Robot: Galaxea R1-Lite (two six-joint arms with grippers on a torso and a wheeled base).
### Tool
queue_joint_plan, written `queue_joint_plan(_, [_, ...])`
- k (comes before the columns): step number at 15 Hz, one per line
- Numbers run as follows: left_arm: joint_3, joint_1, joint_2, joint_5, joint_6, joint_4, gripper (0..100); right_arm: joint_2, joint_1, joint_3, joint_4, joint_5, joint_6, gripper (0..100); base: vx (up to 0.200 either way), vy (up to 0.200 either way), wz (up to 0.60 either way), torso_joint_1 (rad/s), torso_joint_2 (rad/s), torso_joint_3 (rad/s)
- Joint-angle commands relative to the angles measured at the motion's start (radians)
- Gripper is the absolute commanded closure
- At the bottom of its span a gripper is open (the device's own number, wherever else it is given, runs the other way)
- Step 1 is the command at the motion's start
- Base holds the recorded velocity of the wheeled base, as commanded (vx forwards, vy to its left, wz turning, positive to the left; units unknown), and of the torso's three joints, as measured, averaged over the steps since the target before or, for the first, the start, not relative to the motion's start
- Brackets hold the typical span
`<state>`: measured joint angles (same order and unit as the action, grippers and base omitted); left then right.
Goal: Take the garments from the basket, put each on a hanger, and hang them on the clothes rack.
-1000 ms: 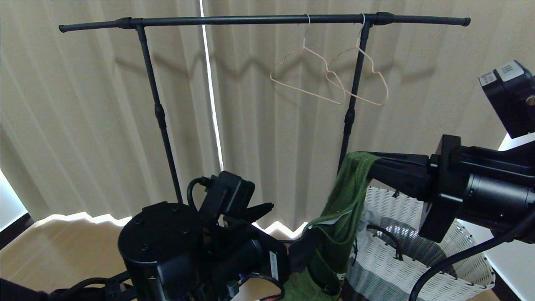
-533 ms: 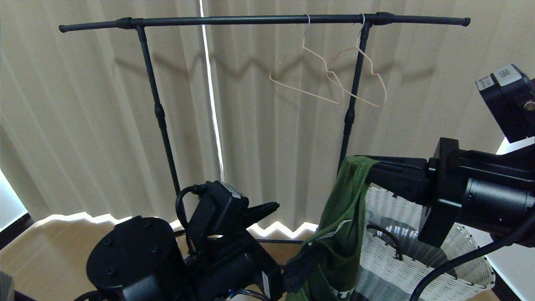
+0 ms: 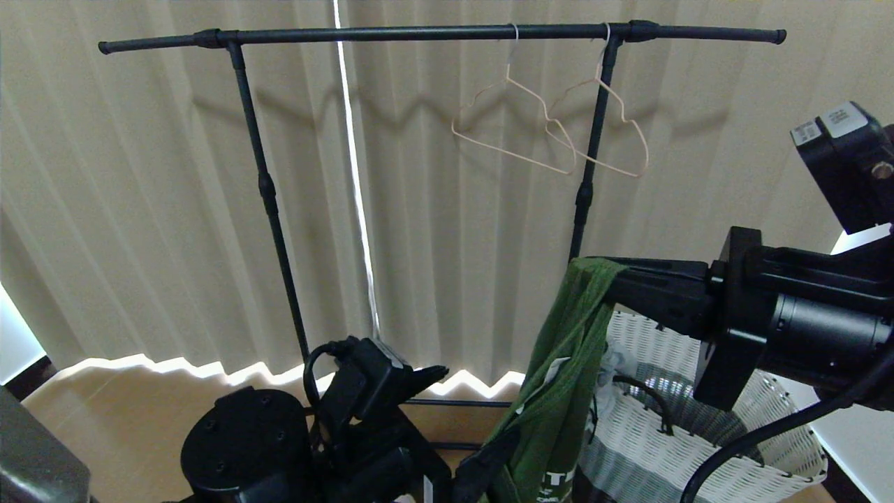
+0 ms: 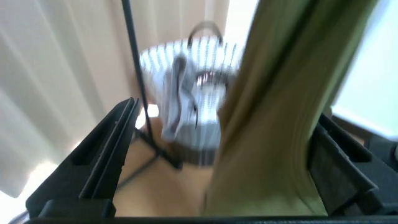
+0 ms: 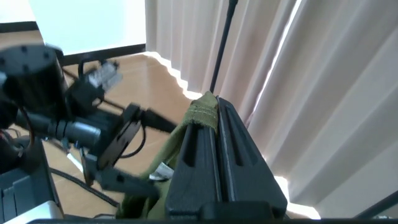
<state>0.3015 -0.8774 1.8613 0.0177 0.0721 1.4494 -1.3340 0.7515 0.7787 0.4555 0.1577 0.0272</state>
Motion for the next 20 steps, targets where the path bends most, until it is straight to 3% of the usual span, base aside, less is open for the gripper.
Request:
queue_joint_plan(1, [-0.035,0.005,0.001,-0.001,-0.002,0.000,0,-0.004,0.000,0.022,-0.001,0.000,0.000,100,0.000,0.000,0.00,0.000,0.00,0.000])
queue_joint_plan(4, [-0.071,0.005,-0.001,-0.001,-0.003,0.009,0,-0.004,0.000,0.033,-0.005,0.000,0.000,100,0.000,0.000,0.00,0.000,0.00,0.000])
queue_joint_plan(7, [-0.124,0.005,0.007,0.002,0.000,0.118,0,-0.001,-0.001,0.028,-0.008,0.000,0.000,100,0.000,0.000,0.00,0.000,0.00,0.000])
queue_joint_plan(11, [-0.170,0.000,0.018,0.002,0.002,0.121,0,-0.007,-0.001,0.028,-0.005,0.000,0.000,100,0.000,0.000,0.00,0.000,0.00,0.000])
queue_joint_plan(20, [-0.110,0.068,0.058,-0.001,-0.002,0.121,0,-0.013,0.000,0.022,-0.001,0.000,0.000,100,0.000,0.000,0.00,0.000,0.00,0.000])
